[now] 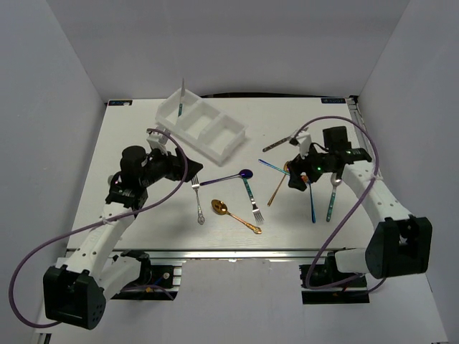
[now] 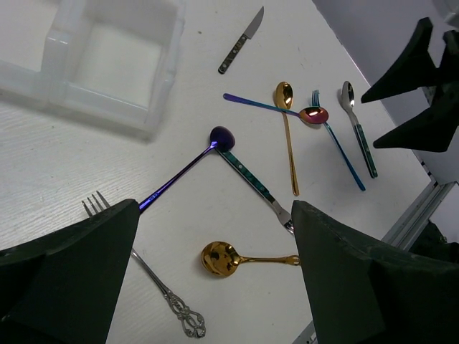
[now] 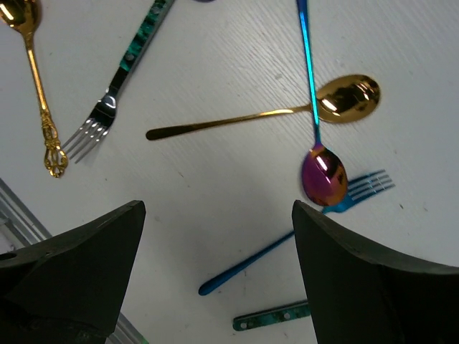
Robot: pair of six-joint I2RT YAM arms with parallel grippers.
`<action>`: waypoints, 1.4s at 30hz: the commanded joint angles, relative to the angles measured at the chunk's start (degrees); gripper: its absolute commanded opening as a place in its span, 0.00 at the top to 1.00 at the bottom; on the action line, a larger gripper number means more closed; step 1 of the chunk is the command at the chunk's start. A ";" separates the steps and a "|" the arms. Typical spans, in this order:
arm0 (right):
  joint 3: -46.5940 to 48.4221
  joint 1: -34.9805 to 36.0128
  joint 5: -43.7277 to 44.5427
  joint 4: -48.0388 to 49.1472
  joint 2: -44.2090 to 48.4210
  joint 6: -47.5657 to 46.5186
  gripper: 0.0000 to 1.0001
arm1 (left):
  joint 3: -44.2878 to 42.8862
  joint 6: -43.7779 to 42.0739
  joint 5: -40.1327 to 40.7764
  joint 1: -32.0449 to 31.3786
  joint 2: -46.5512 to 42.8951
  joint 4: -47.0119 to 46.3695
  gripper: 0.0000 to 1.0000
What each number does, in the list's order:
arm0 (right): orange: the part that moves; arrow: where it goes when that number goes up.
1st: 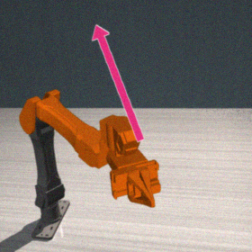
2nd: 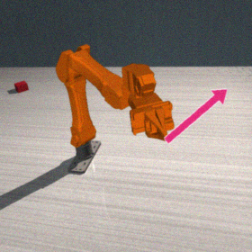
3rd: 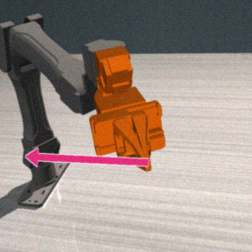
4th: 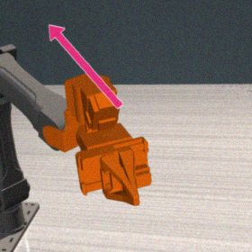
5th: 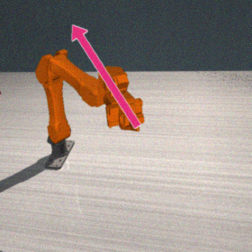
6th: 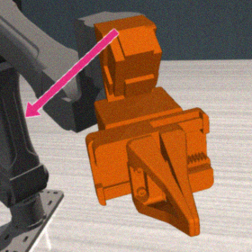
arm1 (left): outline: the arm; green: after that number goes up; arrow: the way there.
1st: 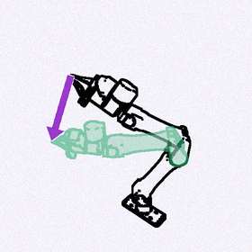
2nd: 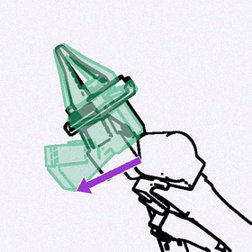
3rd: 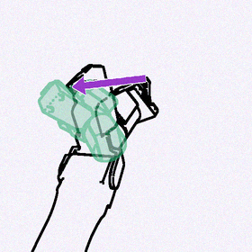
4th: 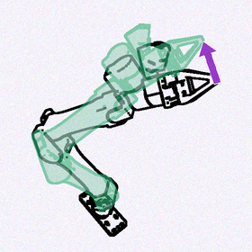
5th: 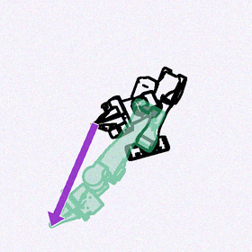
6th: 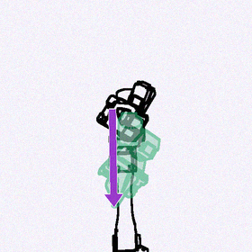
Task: Sort the eating utensils into containers
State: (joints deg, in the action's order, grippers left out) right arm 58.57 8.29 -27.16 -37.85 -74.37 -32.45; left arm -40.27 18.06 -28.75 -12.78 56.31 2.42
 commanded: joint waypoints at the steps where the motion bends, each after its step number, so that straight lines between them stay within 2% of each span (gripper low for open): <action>1: 5.41 5.84 0.70 -1.53 -3.66 -0.69 0.11 | 0.28 -0.75 -0.34 0.12 -2.79 -0.83 0.02; 6: 10.76 11.04 9.03 3.47 -9.29 5.53 0.11 | 0.19 -1.98 2.82 0.12 -4.90 0.31 0.02; 9: 13.32 10.95 18.16 7.07 -13.95 9.14 0.11 | -0.07 -2.33 3.35 0.12 -4.90 0.75 0.02; 11: 16.04 10.69 23.35 8.92 -17.64 15.20 0.11 | -0.16 -2.42 3.44 0.12 -4.72 0.92 0.02; 16: 24.56 10.51 21.27 10.33 -28.18 25.40 0.11 | -0.33 -2.51 3.79 0.12 -3.67 1.36 0.02; 17: 28.84 10.60 20.75 9.99 -29.77 26.89 0.11 | -0.33 -2.60 4.23 0.12 -3.58 1.45 0.02; 20: 37.20 10.60 22.49 9.28 -36.01 24.54 0.11 | -0.07 -3.12 5.28 0.12 -3.40 1.54 0.02; 22: 40.21 9.64 24.33 9.02 -39.96 26.63 0.11 | -0.07 -3.47 6.43 0.12 -3.32 1.54 0.02; 24: 43.55 6.83 23.21 8.23 -43.64 35.66 0.11 | 0.11 -3.82 7.21 0.21 -3.23 1.63 0.02; 27: 45.40 6.29 29.59 7.61 -47.43 44.80 0.11 | 0.02 -4.18 7.75 0.47 -2.61 1.80 0.02; 28: 45.76 6.47 34.14 7.44 -48.14 46.14 0.11 | 0.02 -4.27 7.83 0.56 -2.44 1.80 0.02; 31: 45.59 6.91 40.14 9.45 -49.56 49.23 0.11 | 0.10 -4.35 8.53 0.82 -2.00 1.80 0.02; 37: 40.23 6.91 45.43 15.69 -47.89 55.90 0.11 | 0.02 -4.18 8.10 1.09 -0.59 1.80 0.02; 42: 39.17 6.74 44.83 17.80 -49.20 58.28 0.11 | 0.11 -4.27 8.27 1.17 0.11 1.72 0.02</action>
State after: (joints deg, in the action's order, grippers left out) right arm 98.02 15.14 15.55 -23.97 -124.88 21.71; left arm -40.12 14.39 -20.86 -12.05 56.45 3.95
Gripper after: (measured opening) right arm 0.895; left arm 0.982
